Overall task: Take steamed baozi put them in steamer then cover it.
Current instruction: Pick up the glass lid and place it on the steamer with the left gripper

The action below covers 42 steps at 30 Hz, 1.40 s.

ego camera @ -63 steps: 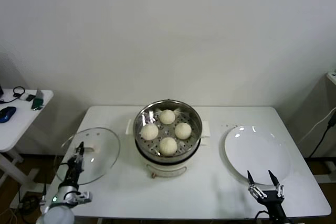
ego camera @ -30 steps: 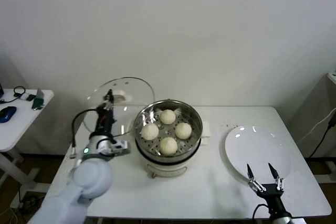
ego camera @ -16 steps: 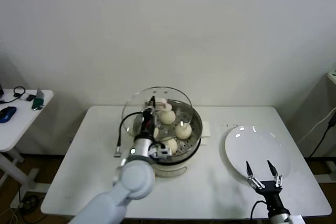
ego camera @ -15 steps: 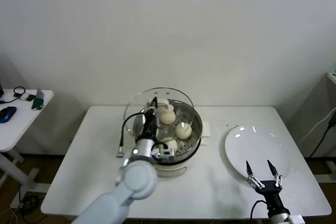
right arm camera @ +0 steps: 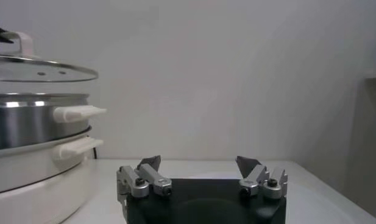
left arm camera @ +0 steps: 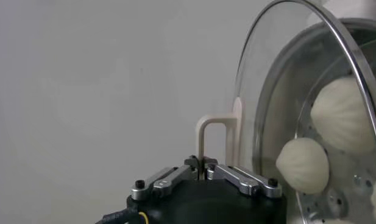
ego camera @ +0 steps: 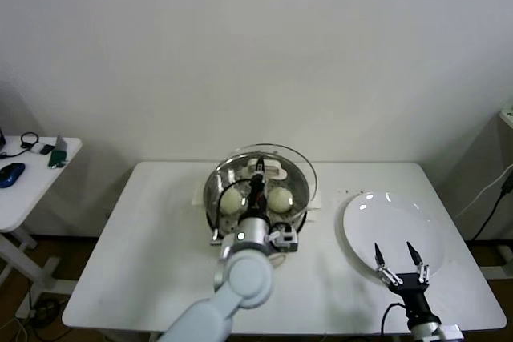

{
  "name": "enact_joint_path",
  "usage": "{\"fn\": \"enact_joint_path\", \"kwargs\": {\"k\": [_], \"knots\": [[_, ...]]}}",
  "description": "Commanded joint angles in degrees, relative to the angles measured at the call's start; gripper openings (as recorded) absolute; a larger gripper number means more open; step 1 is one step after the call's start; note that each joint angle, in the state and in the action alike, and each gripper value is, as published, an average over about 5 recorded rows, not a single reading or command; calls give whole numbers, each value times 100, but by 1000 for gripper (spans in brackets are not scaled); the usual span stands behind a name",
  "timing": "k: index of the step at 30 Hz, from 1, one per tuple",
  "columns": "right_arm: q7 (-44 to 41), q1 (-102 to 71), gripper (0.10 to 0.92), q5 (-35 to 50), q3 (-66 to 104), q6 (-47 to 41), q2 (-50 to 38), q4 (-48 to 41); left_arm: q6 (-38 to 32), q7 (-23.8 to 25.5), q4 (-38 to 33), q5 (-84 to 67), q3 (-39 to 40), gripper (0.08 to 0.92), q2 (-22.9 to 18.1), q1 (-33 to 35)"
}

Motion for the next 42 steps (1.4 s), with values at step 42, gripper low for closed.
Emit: {"fn": "enact_joint_path", "kwargs": {"k": [42], "knots": [[-37, 80, 823, -273, -32, -2, 68, 94, 281, -106, -17, 128, -398, 407, -23, 589]]}}
